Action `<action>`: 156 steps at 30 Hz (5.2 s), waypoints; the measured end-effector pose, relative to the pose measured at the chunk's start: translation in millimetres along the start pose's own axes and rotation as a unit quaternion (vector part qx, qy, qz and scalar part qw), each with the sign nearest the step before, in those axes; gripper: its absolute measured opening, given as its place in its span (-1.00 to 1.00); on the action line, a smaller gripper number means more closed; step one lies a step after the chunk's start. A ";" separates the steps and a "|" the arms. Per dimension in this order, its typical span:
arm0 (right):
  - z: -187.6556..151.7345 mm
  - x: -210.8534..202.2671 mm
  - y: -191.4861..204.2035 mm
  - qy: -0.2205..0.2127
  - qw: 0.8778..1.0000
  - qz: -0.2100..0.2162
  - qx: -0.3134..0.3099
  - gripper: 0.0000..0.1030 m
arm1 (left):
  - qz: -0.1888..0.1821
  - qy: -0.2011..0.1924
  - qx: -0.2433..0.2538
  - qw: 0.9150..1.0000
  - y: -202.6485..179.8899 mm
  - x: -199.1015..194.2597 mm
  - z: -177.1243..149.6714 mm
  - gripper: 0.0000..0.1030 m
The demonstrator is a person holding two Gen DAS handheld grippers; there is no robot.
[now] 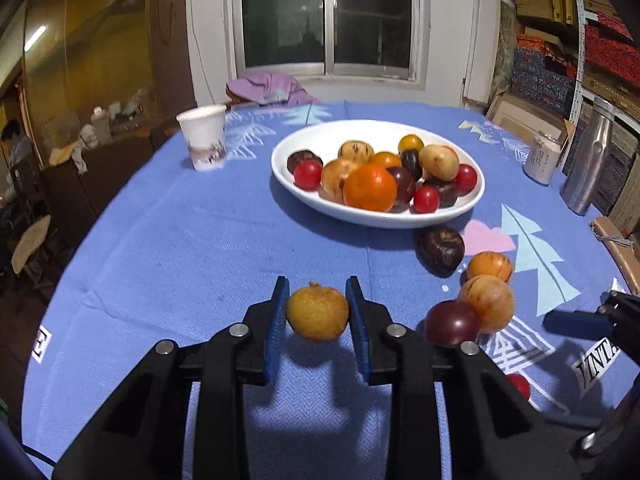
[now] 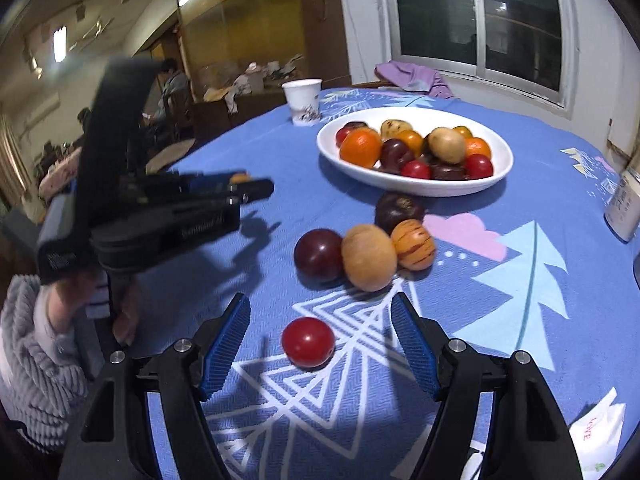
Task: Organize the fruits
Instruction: 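Grasp a small brown pear with the left tool while the right grasps a red tomato, then place the pear on the plate with the left tool while the right places the tomato, then move both open tools back over the remaining fruits, then grasp a red plum with the left tool while the right grasps a brown pear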
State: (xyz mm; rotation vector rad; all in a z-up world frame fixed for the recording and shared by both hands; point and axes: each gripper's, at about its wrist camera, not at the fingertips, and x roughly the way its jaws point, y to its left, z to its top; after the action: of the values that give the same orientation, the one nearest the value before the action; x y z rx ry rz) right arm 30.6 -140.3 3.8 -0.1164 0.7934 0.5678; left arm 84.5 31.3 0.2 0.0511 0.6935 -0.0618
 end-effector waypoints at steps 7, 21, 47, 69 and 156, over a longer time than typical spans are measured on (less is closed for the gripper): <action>-2.4 5.9 1.1 0.016 1.000 0.002 0.001 0.36 | 0.002 -0.024 0.009 1.000 -3.1 -13.9 1.3 -0.45; -4.9 12.8 10.3 0.036 0.999 0.009 -0.017 -0.23 | 0.021 -0.049 0.027 0.998 -8.6 -24.3 0.6 -0.45; 24.8 -61.6 -92.0 -0.078 0.986 -0.051 0.135 -0.42 | 0.013 -0.015 0.003 1.000 3.5 -29.1 33.8 -0.45; 162.5 87.8 -129.8 -0.073 0.984 -0.063 0.147 -0.20 | -0.017 0.023 -0.099 0.995 19.7 130.6 135.2 0.18; 31.7 -53.5 -124.7 -0.143 0.968 -0.029 0.204 0.64 | -0.158 0.090 0.062 0.981 -60.1 32.2 -7.1 -0.30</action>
State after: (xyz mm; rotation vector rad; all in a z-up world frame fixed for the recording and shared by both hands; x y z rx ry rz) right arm 86.2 -259.4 50.1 0.3152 0.6078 0.3459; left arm 100.2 -29.4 -27.5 0.0661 0.8737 -0.4087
